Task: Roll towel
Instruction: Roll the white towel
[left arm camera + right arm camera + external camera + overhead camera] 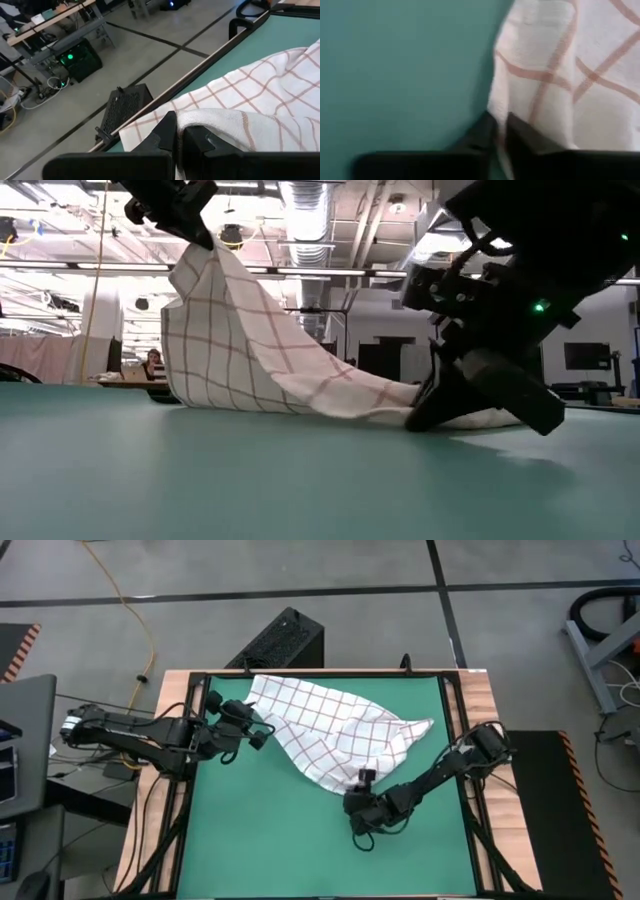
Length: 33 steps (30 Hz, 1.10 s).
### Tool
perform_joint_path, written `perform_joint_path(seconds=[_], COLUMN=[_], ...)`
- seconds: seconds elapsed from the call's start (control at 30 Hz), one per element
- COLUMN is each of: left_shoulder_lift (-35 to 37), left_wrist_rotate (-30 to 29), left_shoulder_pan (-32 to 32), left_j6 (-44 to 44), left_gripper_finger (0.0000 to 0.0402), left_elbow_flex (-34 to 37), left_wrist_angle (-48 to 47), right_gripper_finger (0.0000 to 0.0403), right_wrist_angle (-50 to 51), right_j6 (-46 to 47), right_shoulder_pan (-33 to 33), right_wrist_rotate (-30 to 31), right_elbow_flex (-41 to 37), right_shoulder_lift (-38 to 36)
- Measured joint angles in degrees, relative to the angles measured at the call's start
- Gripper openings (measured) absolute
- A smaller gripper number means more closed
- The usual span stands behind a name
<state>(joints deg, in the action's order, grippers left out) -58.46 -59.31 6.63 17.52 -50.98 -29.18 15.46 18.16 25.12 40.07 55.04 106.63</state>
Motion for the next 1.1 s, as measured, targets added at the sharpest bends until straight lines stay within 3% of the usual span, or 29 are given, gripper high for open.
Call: perform_joint_path(seconds=[0.17, 0.37, 0.47, 0.57, 0.67, 0.8, 0.9, 1.1], left_shoulder_lift=[0.0, 0.0, 0.0, 0.0, 0.0, 0.0, 0.0, 0.0], left_wrist_rotate=[1.7, 4.9, 5.0, 4.8, 4.9, 6.6, 9.1, 14.9], left_shoulder_pan=[0.0, 0.0, 0.0, 0.0, 0.0, 0.0, 0.0, 0.0], left_j6=[0.2, 3.0, 4.4, 5.5, 5.6, 7.0, 8.7, 9.6], left_gripper_finger=[0.0, 0.0, 0.0, 0.0, 0.0, 0.0, 0.0, 0.0], left_elbow_flex=[0.0, 0.0, 0.0, 0.0, 0.0, 0.0, 0.0, 0.0], left_wrist_angle=[-1.8, -9.1, -11.9, -13.0, -13.4, -13.5, -14.1, -14.8], right_gripper_finger=[0.0017, 0.0007, 0.0007, 0.0007, 0.0007, 0.0016, 0.0028, 0.0044], right_wrist_angle=[17.5, 39.7, 47.3, 51.2, 50.4, 40.9, 33.5, 17.8], right_j6=[-1.7, -3.5, -5.2, -7.6, -12.6, -15.5, -13.8, -11.7], right_shoulder_pan=[1.4, 1.7, 0.0, -3.2, -7.2, -13.1, -13.9, -9.6], right_wrist_rotate=[-0.6, -10.9, -10.8, -5.5, -2.8, -21.9, -34.7, -38.8], right_elbow_flex=[6.0, 12.3, 14.6, 16.4, 17.4, 16.4, 12.7, 2.1], right_shoulder_lift=[-6.6, -18.0, -24.9, -30.7, -35.2, -37.3, -35.6, -26.2])
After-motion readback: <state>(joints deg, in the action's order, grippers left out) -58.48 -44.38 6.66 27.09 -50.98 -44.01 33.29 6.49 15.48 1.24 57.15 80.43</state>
